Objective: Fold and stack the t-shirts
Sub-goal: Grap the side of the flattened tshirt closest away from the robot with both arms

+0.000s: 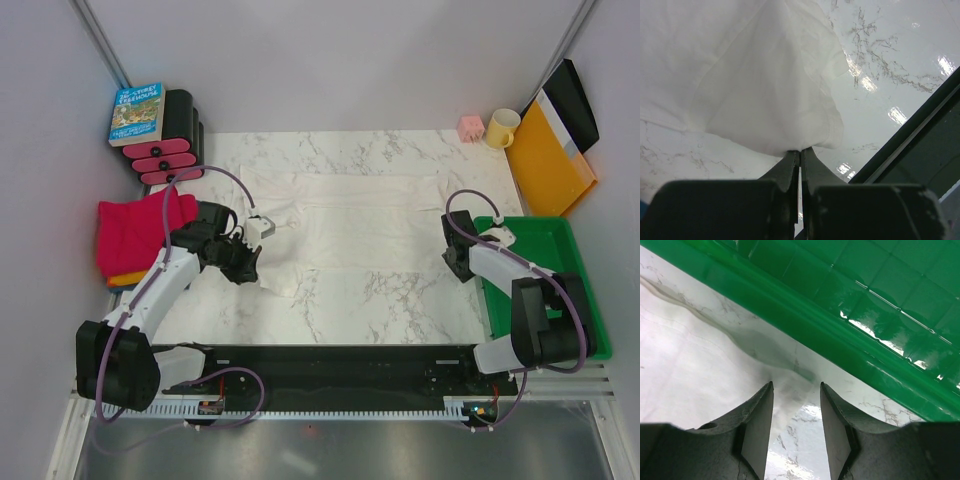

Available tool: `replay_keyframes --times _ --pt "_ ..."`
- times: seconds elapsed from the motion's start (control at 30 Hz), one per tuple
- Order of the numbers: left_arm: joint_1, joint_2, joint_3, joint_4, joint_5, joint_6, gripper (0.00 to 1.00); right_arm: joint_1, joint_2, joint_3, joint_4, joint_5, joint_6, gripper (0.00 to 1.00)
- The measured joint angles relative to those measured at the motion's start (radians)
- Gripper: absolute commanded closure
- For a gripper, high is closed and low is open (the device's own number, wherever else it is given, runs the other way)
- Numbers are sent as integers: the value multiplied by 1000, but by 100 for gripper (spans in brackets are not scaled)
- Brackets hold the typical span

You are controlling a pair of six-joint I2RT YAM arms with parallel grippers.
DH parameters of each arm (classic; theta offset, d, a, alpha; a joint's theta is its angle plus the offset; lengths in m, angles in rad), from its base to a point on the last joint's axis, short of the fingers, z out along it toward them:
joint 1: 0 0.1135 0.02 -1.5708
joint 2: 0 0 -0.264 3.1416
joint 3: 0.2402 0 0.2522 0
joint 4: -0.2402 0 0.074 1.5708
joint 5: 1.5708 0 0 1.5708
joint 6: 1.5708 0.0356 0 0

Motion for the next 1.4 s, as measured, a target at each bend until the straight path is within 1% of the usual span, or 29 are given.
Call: replay_keyframes --times 0.33,0.4,0.5,0.53,0.6,0.63,0.67,0.8,0.9,0.93,1.0,1.03,1.23,1.4 --pt "0 0 0 2 0 0 98 -8 15 -8 35 -18 26 49" --pt "0 0 0 3 0 0 98 -12 15 -9 42 -21 34 50" --pt "0 0 0 4 0 0 98 -14 13 -14 48 -21 42 57" --pt "0 0 0 5 0 0 98 -16 14 -15 49 -21 45 61" --pt "0 0 0 5 0 0 98 -18 15 -15 49 -21 49 67" --pt "0 0 0 5 0 0 98 -18 16 -16 50 -21 51 74" --pt "0 0 0 5 0 0 98 -18 16 -18 52 -21 54 76" --pt "0 2 0 5 0 0 98 -19 7 -35 72 -20 71 79" --pt "0 2 0 5 1 0 98 -20 -3 -50 85 -20 77 85" --pt "0 3 0 5 1 0 98 -20 -8 -56 90 -20 80 91" --pt "0 3 0 5 2 0 98 -21 -10 -63 97 -21 83 98" --pt "0 3 0 5 2 0 98 -22 -11 -67 103 -21 85 100" --pt "0 1 0 5 2 -6 98 -19 -44 -89 125 -40 69 100" --pt "2 -34 0 8 -2 -27 98 48 -134 -89 40 -48 -34 100"
